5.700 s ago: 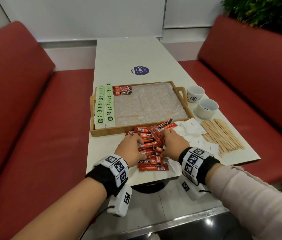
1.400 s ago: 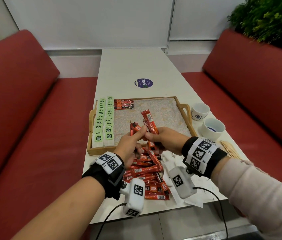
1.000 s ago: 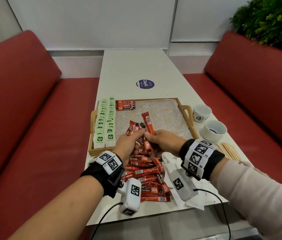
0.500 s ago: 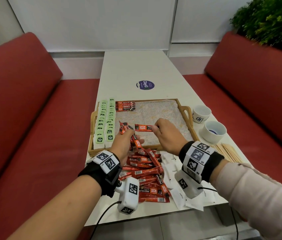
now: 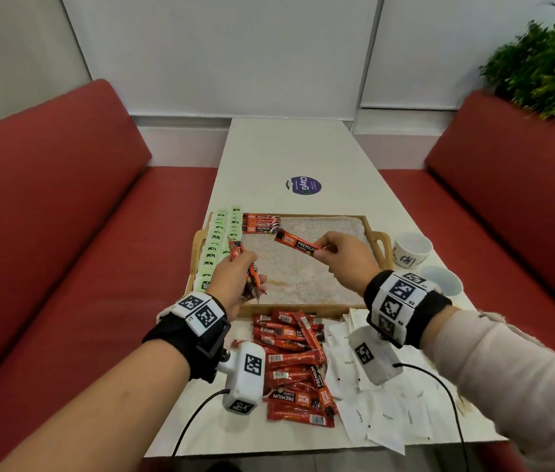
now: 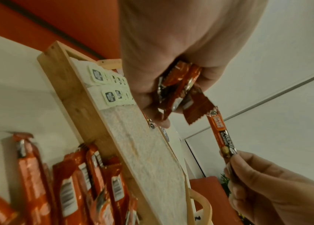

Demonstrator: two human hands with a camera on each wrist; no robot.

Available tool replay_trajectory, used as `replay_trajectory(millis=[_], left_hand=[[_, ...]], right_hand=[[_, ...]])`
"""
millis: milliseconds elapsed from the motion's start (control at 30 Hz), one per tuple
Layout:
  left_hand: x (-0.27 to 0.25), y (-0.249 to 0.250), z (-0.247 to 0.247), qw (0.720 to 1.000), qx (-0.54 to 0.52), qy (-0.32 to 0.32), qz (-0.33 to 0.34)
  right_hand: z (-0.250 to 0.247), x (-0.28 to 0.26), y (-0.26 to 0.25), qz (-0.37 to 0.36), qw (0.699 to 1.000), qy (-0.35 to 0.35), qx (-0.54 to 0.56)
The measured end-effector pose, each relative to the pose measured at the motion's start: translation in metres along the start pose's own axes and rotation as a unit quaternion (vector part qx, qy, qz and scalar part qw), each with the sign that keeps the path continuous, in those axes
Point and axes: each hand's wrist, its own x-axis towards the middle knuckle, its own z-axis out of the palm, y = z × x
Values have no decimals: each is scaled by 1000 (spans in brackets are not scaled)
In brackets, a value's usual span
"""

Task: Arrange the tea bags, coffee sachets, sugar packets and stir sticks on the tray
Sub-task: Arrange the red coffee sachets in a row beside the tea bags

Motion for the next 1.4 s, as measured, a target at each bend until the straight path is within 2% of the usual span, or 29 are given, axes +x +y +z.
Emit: replay_trajectory(millis=[167,367,767,1033,1400], left_hand=[[13,14,-9,999,6,25,29],[45,34,-18,998,27,33,35],[127,55,-33,998,54,25,22],[155,53,-32,999,36,12,12],[167,49,-31,999,35,3,13]], right_hand=[[7,26,-5,23,999,10,27],[22,71,-3,34,999,0,5],[74,167,6,79,989,-45,-120],[90,193,7,74,981,-64,-169],[97,202,10,79,979,-70,-174]])
